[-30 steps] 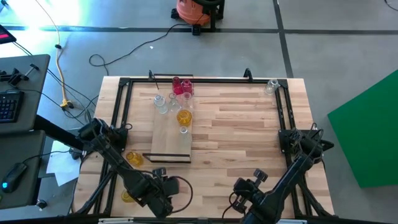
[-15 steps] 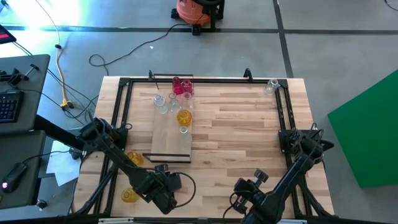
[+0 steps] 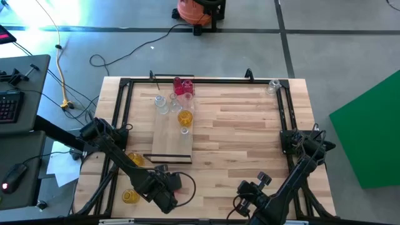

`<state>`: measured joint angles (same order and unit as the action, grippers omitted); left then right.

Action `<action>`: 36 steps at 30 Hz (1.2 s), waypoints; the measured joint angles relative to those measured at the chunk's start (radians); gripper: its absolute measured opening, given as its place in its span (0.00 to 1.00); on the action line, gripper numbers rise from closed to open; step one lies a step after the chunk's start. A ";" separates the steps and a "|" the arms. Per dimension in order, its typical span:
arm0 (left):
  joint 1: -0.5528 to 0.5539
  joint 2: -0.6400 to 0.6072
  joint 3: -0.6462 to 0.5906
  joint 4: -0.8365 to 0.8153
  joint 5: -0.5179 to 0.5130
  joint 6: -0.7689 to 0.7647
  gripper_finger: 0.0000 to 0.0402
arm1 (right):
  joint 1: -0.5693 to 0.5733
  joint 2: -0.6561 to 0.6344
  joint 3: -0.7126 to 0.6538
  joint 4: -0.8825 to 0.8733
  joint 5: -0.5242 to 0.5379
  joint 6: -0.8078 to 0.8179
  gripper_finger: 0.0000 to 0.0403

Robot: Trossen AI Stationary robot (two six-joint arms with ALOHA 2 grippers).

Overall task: Sort vases onto shelf
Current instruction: Put the red vase on the shelf aligned with the other red vase

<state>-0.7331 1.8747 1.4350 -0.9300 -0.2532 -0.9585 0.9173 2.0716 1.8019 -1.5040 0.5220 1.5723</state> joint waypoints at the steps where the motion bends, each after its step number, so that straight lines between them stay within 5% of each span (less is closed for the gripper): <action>1: 0.002 0.000 0.000 0.009 0.000 0.000 0.47 | 0.000 0.000 0.000 0.000 0.000 0.000 0.00; 7: 0.007 0.001 0.000 0.017 0.007 0.000 0.37 | 0.000 0.000 0.000 0.001 -0.001 0.000 0.00; 18: 0.007 0.003 0.024 0.015 0.038 0.000 0.04 | 0.000 0.000 0.000 0.004 0.000 0.000 0.00; 36: 0.007 0.006 0.218 -0.086 0.052 0.011 0.06 | 0.000 0.000 0.000 0.005 0.010 -0.002 0.00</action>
<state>-0.7265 1.8805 1.6527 -1.0161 -0.2017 -0.9477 0.9173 2.0716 1.8019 -1.4986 0.5316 1.5707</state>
